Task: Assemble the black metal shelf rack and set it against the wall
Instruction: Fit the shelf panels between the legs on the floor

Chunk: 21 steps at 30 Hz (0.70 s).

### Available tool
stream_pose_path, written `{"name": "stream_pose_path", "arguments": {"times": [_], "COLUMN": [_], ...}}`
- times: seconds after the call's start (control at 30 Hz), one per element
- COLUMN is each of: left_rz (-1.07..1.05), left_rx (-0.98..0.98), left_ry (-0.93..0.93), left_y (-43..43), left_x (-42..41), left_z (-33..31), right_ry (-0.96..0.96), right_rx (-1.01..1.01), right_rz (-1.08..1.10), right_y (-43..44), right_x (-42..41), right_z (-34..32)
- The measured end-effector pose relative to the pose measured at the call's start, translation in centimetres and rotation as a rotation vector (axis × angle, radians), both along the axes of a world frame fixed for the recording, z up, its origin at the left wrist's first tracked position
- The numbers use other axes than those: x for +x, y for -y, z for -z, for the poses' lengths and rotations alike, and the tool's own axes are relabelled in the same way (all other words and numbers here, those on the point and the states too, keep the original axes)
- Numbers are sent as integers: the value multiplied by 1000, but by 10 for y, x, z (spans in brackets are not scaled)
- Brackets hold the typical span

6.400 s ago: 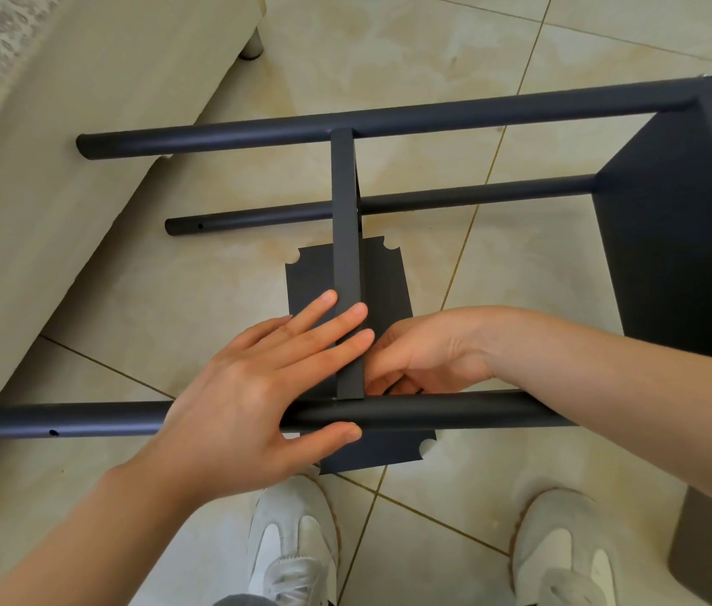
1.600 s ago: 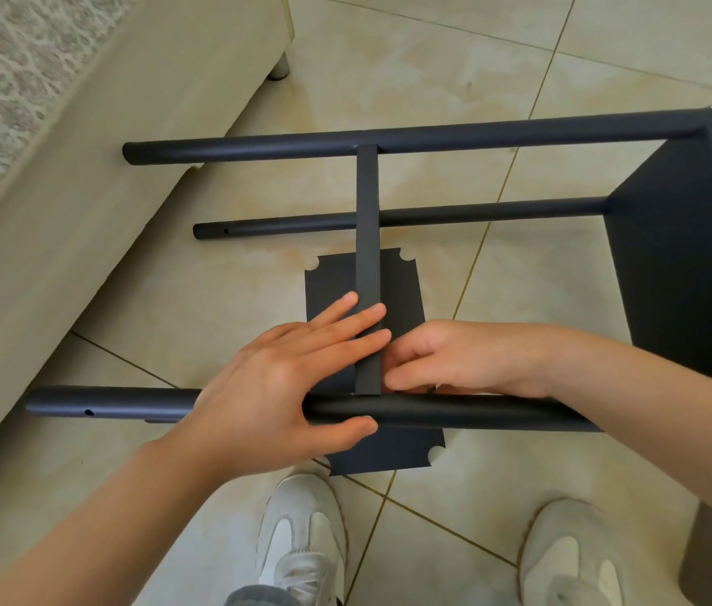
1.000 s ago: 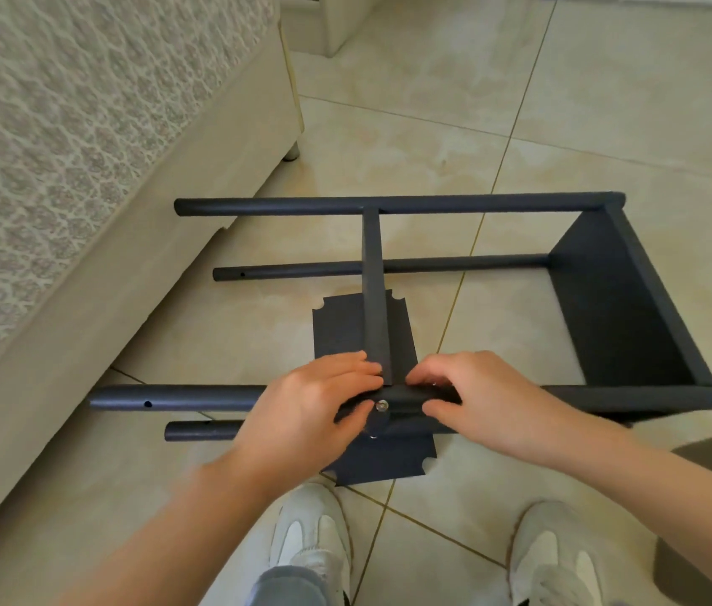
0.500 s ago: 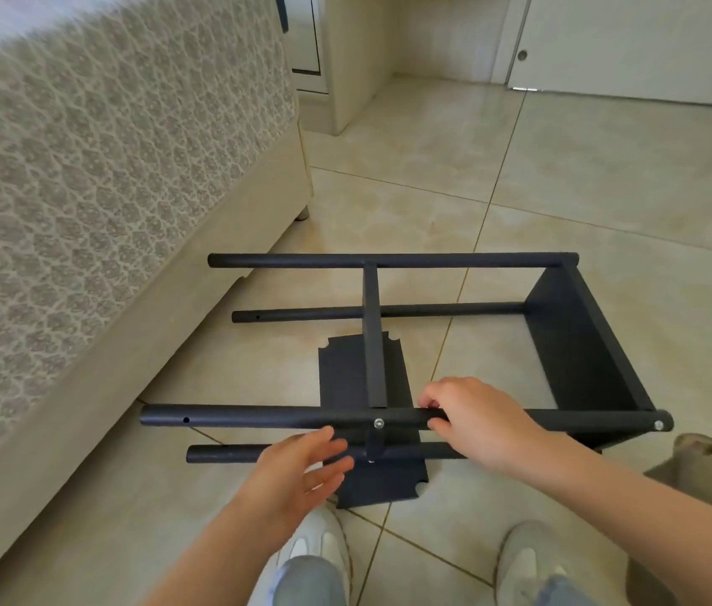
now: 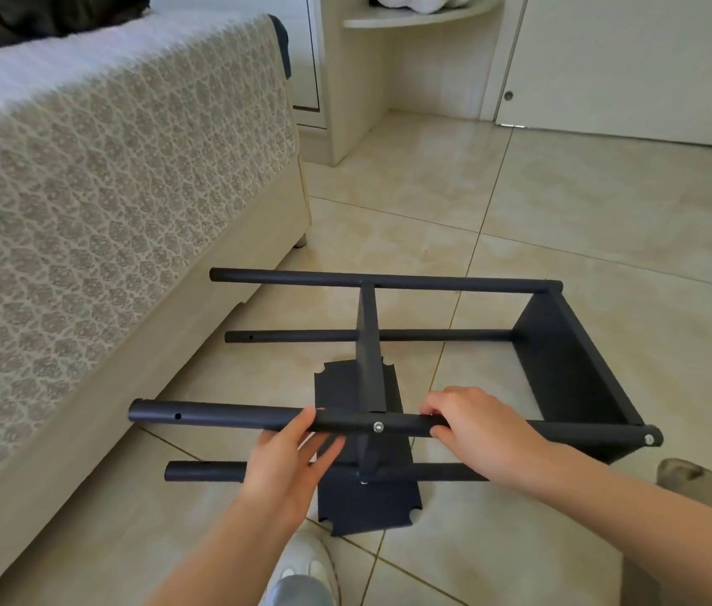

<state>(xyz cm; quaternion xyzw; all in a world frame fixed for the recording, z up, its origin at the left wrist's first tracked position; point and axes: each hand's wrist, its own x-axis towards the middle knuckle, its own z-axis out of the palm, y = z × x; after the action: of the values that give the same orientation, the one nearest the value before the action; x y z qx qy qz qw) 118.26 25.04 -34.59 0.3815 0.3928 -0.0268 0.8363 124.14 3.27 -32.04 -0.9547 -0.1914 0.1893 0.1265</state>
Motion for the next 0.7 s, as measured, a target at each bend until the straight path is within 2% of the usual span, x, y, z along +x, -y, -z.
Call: {"name": "stream_pose_path", "arguments": {"times": [0.3, 0.7], "left_rz": [73, 431], "left_rx": [292, 610], "left_ry": [268, 424], "left_y": [25, 87], "left_x": [33, 84], "left_z": [-76, -192], "right_ry": [-50, -65], "right_rx": [205, 460], "right_rz": [75, 331], "right_y": [35, 79], "right_x": [26, 6], "right_z": [-56, -100]}}
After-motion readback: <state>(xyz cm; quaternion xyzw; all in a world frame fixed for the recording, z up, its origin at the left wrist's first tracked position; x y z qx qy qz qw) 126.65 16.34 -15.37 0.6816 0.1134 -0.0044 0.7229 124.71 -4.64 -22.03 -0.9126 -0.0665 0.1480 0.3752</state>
